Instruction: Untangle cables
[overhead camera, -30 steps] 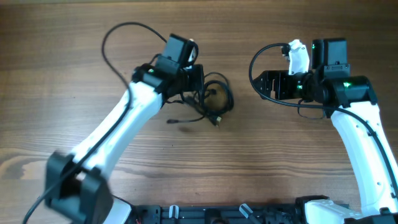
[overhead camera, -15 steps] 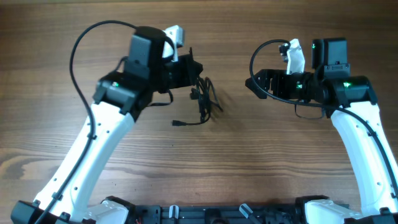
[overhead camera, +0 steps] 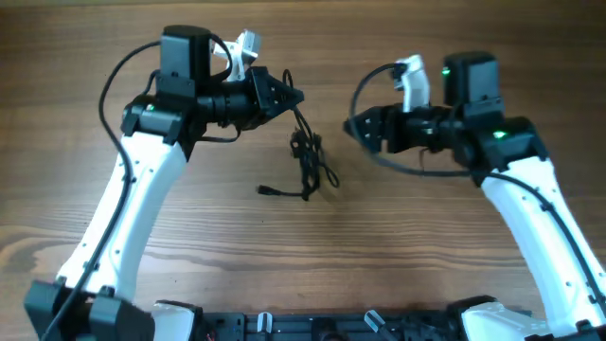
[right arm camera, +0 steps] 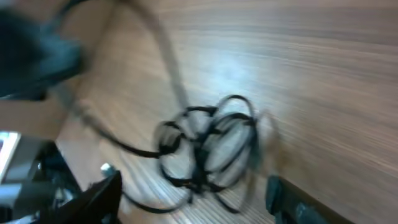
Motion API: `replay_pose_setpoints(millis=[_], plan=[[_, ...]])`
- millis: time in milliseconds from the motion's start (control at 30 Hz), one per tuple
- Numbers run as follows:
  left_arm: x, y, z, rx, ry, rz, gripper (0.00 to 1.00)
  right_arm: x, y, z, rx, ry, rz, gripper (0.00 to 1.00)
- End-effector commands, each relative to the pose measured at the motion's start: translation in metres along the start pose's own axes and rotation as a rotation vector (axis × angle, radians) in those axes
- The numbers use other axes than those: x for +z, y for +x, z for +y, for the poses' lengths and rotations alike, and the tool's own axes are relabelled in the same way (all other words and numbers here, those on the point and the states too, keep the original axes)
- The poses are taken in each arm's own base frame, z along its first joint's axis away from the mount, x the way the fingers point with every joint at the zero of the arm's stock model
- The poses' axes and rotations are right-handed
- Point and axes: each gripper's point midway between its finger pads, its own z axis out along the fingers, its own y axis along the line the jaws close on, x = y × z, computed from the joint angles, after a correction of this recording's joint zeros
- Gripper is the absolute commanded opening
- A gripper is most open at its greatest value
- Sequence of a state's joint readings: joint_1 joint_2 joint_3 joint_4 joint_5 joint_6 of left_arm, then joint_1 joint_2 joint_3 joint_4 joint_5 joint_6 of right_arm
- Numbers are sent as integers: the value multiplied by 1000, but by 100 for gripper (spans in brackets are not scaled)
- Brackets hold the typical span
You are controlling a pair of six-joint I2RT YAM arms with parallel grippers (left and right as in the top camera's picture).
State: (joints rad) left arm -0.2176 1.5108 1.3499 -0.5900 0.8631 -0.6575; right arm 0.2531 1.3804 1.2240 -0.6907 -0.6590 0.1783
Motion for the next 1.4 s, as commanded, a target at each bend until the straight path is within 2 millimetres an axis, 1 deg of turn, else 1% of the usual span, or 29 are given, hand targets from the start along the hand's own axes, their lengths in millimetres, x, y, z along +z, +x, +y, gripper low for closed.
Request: replay_pose_setpoints(millis=[0, 100, 133, 233, 333, 400, 467, 500, 533, 600, 667, 767, 833, 900, 1000, 1033, 1067, 1133, 1167, 1200, 1233, 1267, 1300, 1333, 1367], plan=[[2, -7, -10, -102, 43, 7, 4, 14, -3, 23, -55, 11, -6, 73], [2, -7, -9, -126, 42, 4, 4, 26, 1, 40, -109, -11, 0, 72], [2, -7, -9, -132, 42, 5, 4, 29, 2, 42, -117, -9, 1, 71], [2, -6, -11, -136, 48, 11, 4, 45, 5, 34, -126, 52, 17, 68], [2, -5, -12, -136, 56, 19, 4, 68, 5, 31, -139, 42, 30, 63], [2, -5, -12, -135, 56, 19, 4, 79, 7, 29, -118, 40, 44, 59], [2, -5, -12, -136, 55, 20, 4, 88, 10, 24, -88, 44, 59, 43], [2, -5, -12, -135, 55, 19, 4, 89, 10, 23, -88, 44, 59, 35], [2, -5, -12, -135, 54, 18, 4, 88, 7, 25, -94, 41, 48, 24], [2, -5, -12, -128, 54, 18, 4, 85, 1, 27, -104, 36, 25, 15], [2, -6, -8, -135, 36, 7, 4, 79, -6, 26, -107, 48, -4, 8], [2, -7, 1, -156, -6, -11, 4, 63, -16, 13, -85, 151, -61, 4], [2, -8, 5, -138, -27, -19, 4, 56, -18, 5, -77, 209, -78, 4], [2, -7, 11, -113, -56, -25, 4, 50, -17, -8, -23, 290, -94, 4], [-1, -6, 33, -154, -164, -55, 6, 40, -16, -19, 17, 368, -109, 4], [-2, -5, 42, -162, -204, -62, 8, 37, -14, -24, 46, 398, -112, 4], [-3, -3, 45, -141, -222, -54, 12, 35, -13, -26, 63, 414, -115, 4], [-4, 4, 51, -86, -251, -26, 24, 32, -10, -33, 104, 455, -118, 4], [-3, 8, 53, -49, -263, -7, 31, 30, -10, -38, 141, 482, -128, 4], [-3, 10, 54, -28, -268, 2, 40, 28, -9, -41, 154, 498, -134, 4], [-3, 12, 55, 5, -275, 13, 47, 28, -10, -41, 156, 499, -135, 4], [-3, 13, 56, 26, -280, 18, 52, 28, -10, -42, 158, 502, -136, 4], [-4, 14, 58, 47, -290, 24, 59, 28, -10, -42, 158, 502, -137, 4], [-5, 14, 62, 61, -310, 24, 73, 26, -10, -44, 173, 517, -145, 4], [-7, 13, 67, 64, -340, 17, 83, 25, -10, -47, 183, 532, -151, 4]])
